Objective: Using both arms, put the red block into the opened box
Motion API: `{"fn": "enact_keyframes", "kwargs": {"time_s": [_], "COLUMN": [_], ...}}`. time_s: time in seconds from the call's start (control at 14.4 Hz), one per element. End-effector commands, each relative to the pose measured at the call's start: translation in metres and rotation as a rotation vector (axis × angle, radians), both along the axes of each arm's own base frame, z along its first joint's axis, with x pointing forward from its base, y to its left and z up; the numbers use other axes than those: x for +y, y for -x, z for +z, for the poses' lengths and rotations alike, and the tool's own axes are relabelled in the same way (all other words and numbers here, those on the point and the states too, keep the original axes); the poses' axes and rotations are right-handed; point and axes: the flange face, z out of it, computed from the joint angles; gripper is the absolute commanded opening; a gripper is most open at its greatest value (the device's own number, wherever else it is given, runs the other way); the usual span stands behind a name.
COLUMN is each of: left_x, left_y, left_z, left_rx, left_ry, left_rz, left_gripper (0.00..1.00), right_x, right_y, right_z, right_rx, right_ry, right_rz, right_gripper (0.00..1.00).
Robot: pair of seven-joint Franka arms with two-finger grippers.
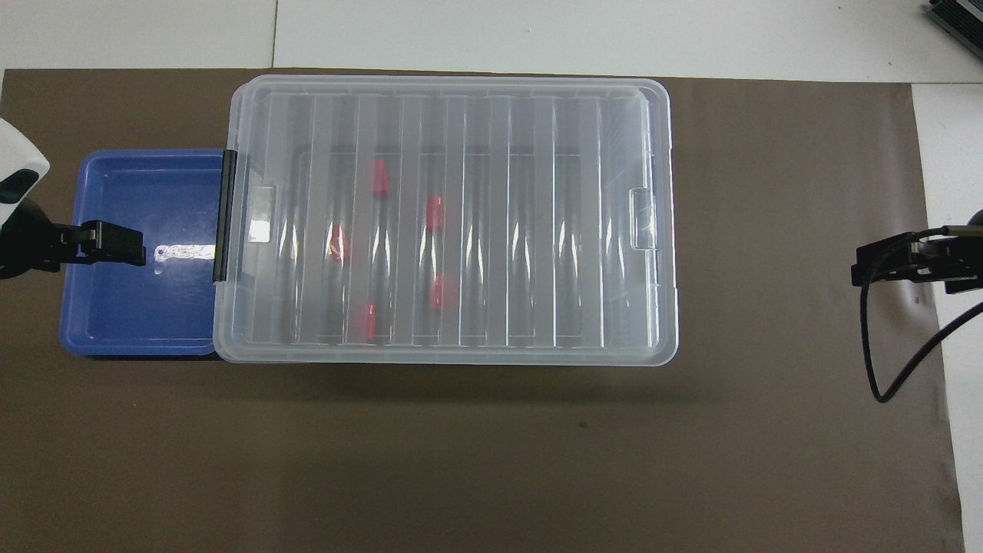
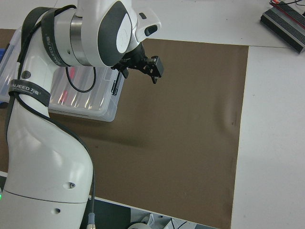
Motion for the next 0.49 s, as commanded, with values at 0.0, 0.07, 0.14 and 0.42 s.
{"fn": "enact_keyframes", "kwargs": {"time_s": [0.0, 0.07, 0.14, 0.42], "left_x": [0.0022, 0.0004, -0.0029, -0.0011], "left_y": [0.0052, 0.0056, 0.0055, 0.0056], "left_z": [0.0177, 0.0193, 0.0195, 0.0200], "left_rx": [0.011, 0.009, 0.006, 0.007], "left_ry": [0.017, 0.019, 0.020, 0.018], "left_rz": [0.029, 0.049, 0.057, 0.063], "left_gripper": [1.00, 1.00, 1.00, 1.00], "right_x": [-0.0027, -0.0021, 0.0004, 0.0011], "right_y": [-0.0067, -0.0068, -0.0070, -0.0070], "right_z": [0.0000, -0.0006, -0.0005, -0.0005], "right_rx": [0.009, 0.009, 0.007, 0.007], "right_ry": [0.008, 0.010, 0.010, 0.011], "right_rz": [0.007, 0.009, 0.012, 0.013], "right_gripper": [1.00, 1.00, 1.00, 1.00]}}
